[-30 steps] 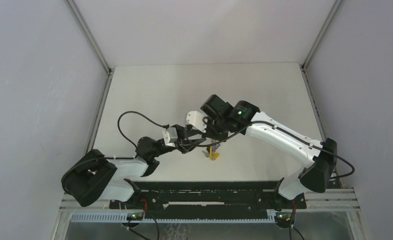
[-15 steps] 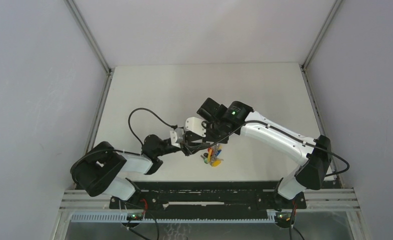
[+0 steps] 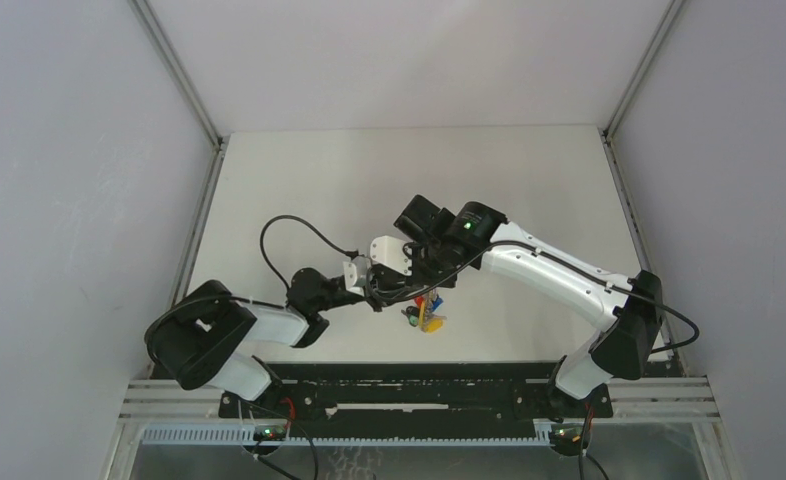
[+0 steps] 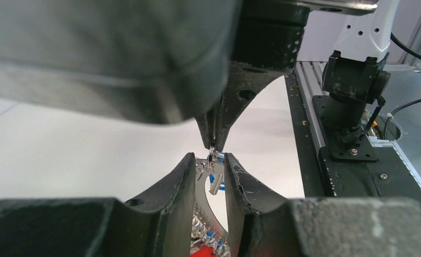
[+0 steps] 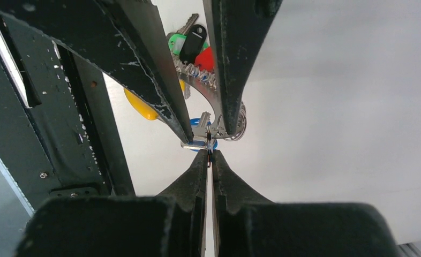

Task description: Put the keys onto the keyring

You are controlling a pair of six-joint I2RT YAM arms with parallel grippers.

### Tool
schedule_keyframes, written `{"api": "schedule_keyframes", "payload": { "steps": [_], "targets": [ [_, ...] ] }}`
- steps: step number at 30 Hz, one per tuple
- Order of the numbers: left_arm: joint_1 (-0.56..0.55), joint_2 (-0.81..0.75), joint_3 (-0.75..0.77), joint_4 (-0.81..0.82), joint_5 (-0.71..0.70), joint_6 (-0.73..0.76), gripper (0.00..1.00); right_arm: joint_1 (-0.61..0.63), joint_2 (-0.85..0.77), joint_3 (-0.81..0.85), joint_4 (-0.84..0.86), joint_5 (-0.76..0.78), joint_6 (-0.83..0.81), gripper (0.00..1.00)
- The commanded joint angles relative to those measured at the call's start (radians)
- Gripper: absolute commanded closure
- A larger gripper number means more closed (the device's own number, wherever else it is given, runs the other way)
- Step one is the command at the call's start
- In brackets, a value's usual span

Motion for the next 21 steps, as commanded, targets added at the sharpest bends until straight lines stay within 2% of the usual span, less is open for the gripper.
{"api": "schedule_keyframes", "payload": {
  "steps": [1,11,21],
  "targets": [
    [-0.015,0.018,0.065,0.035,0.018,0.012,0.70,0.012,-0.043,0.051,0.052,-0.044,-0.019,1.00],
    [-0.018,0.030,0.068,0.035,0.028,0.010,0.73,-0.005,-0.099,0.022,0.110,-0.108,-0.026,1.00],
    [-0.023,0.080,0.077,0.036,0.036,0.016,0.73,-0.009,-0.104,0.012,0.111,-0.087,-0.023,1.00]
  ]
}}
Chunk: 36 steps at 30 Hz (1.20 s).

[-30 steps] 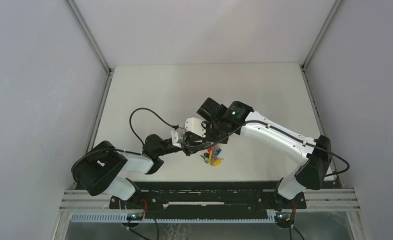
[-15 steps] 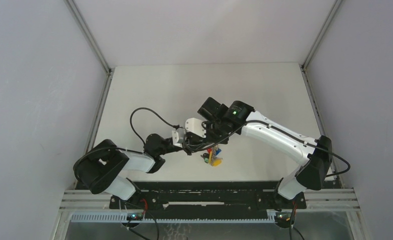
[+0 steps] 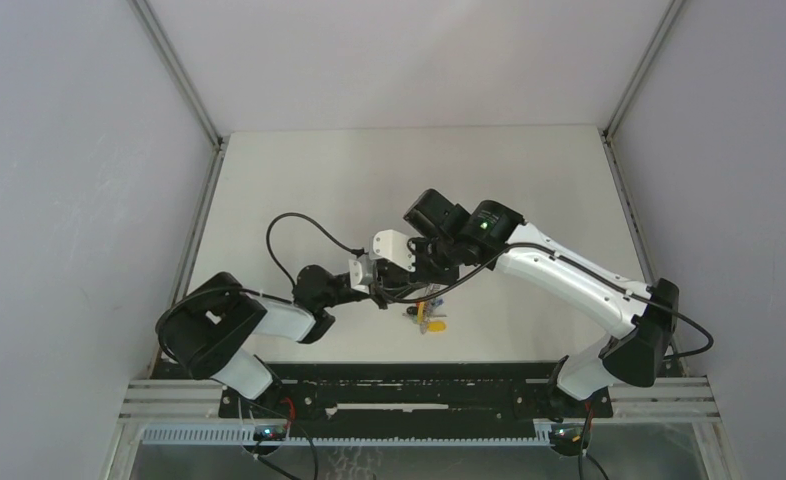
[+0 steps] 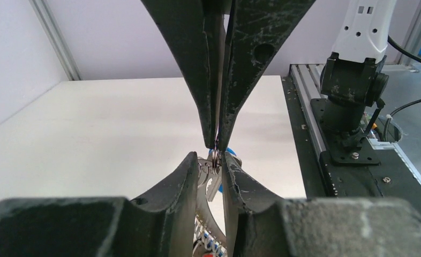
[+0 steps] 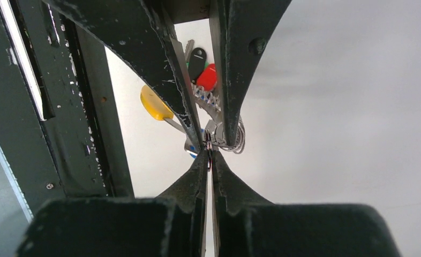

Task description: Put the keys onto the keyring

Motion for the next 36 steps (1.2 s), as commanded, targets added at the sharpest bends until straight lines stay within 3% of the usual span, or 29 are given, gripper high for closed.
{"api": "schedule_keyframes", "payload": {
  "steps": [1,7,13,21,23,29,36],
  "targets": [
    [-0.008,0.010,0.029,-0.017,0.016,0.018,0.73,0.006,-0.042,0.011,0.083,-0.023,-0.013,1.00],
    [-0.008,-0.013,0.026,-0.016,0.019,0.013,0.77,0.007,-0.039,0.007,0.083,-0.026,-0.019,1.00],
    [-0.008,-0.030,0.021,-0.016,0.008,0.021,0.99,0.009,-0.032,0.005,0.080,-0.029,-0.019,1.00],
    [-0.007,-0.054,-0.003,-0.016,-0.046,0.034,1.00,-0.018,-0.087,-0.064,0.126,-0.043,0.022,0.99],
    [-0.007,-0.057,-0.006,-0.015,-0.051,0.035,1.00,-0.046,-0.134,-0.098,0.165,-0.076,0.046,0.92],
    [-0.005,-0.060,-0.006,-0.015,-0.060,0.031,1.00,-0.195,-0.282,-0.235,0.320,-0.315,0.124,0.75],
    [-0.005,-0.091,-0.011,-0.015,-0.062,0.026,1.00,-0.271,-0.291,-0.296,0.374,-0.458,0.156,0.73]
  ]
}}
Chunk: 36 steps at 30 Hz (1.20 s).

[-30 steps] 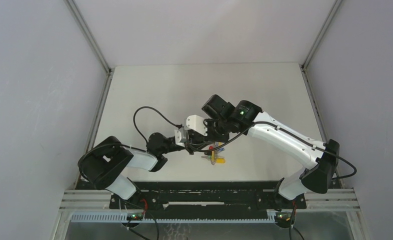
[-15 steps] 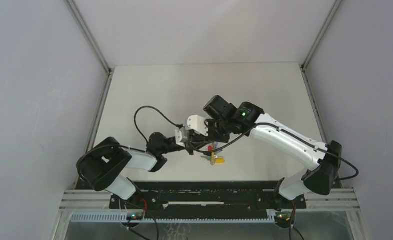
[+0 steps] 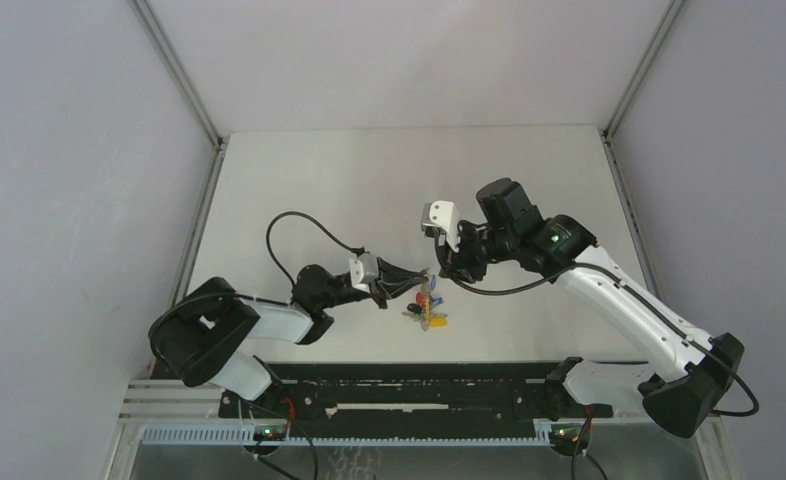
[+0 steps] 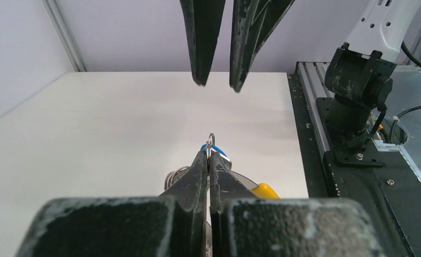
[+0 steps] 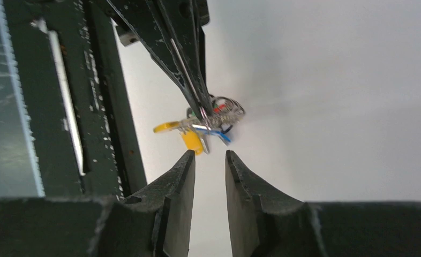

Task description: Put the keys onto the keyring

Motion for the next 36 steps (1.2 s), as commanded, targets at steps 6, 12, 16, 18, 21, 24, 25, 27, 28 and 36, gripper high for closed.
{"api": "schedule_keyframes", "payload": {
  "steps": [6,12,16,18,21,24,25,27,28,36],
  "targets": [
    [0.001,-0.078,-0.019,0.053,-0.027,0.017,1.00,-0.021,0.061,-0.007,0.101,-0.180,0.042,0.74],
    [0.001,-0.089,-0.022,0.053,-0.026,0.018,1.00,-0.027,0.074,-0.035,0.118,-0.175,0.040,0.77],
    [0.001,-0.092,-0.023,0.053,-0.026,0.017,1.00,-0.030,0.087,-0.035,0.112,-0.171,0.036,0.81],
    [0.001,-0.090,-0.022,0.053,-0.026,0.016,1.00,-0.031,0.088,-0.035,0.110,-0.174,0.032,0.85],
    [0.001,-0.087,-0.020,0.053,-0.022,0.014,1.00,-0.034,0.087,-0.035,0.109,-0.177,0.027,0.91],
    [0.001,-0.088,-0.021,0.053,-0.024,0.014,1.00,-0.038,0.086,-0.035,0.103,-0.176,0.022,1.00],
    [0.001,-0.088,-0.023,0.053,-0.025,0.014,1.00,-0.039,0.086,-0.035,0.101,-0.177,0.021,1.00],
    [0.001,-0.091,-0.024,0.053,-0.026,0.014,1.00,-0.040,0.086,-0.035,0.096,-0.183,0.018,1.00],
    [0.001,-0.094,-0.025,0.053,-0.029,0.013,1.00,-0.041,0.088,-0.035,0.091,-0.181,0.018,1.00],
    [0.016,-0.128,-0.043,0.053,-0.037,0.017,1.00,-0.066,0.095,-0.035,0.066,-0.150,0.037,1.00]
  ]
}}
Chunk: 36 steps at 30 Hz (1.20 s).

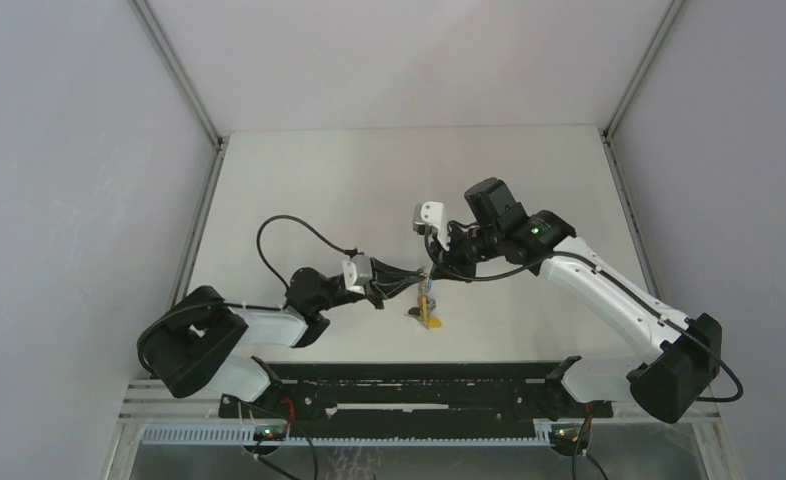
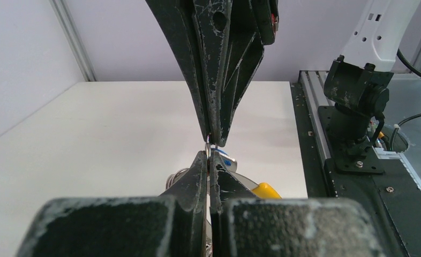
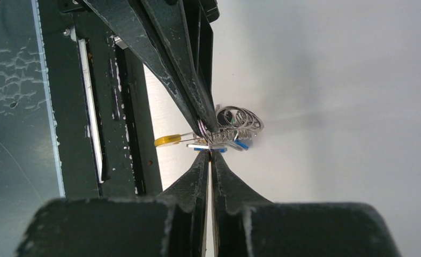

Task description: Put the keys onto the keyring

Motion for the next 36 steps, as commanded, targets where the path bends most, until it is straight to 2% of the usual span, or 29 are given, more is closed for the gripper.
{"api": "schedule_keyframes", "payload": {
  "steps": [1,10,27,32,36],
  "targets": [
    [0.016,-0.059,-0.028,0.069,-0.017,0.017,1.00,-0.027,0.006,0.005,-0.011,0.011,0.013,1.00],
    [0.021,-0.085,-0.032,0.069,-0.014,0.008,1.00,-0.030,0.030,0.005,-0.001,-0.023,0.022,1.00],
    [0.014,-0.113,-0.024,0.070,-0.006,-0.003,1.00,0.010,0.099,0.005,0.127,-0.111,0.053,1.00],
    [0.015,-0.108,-0.041,0.071,-0.029,0.014,1.00,0.000,0.081,0.006,0.120,-0.017,0.085,0.99],
    [0.024,-0.111,-0.060,0.071,-0.067,0.026,1.00,-0.001,0.026,0.006,0.079,0.113,0.107,0.90]
  ]
}}
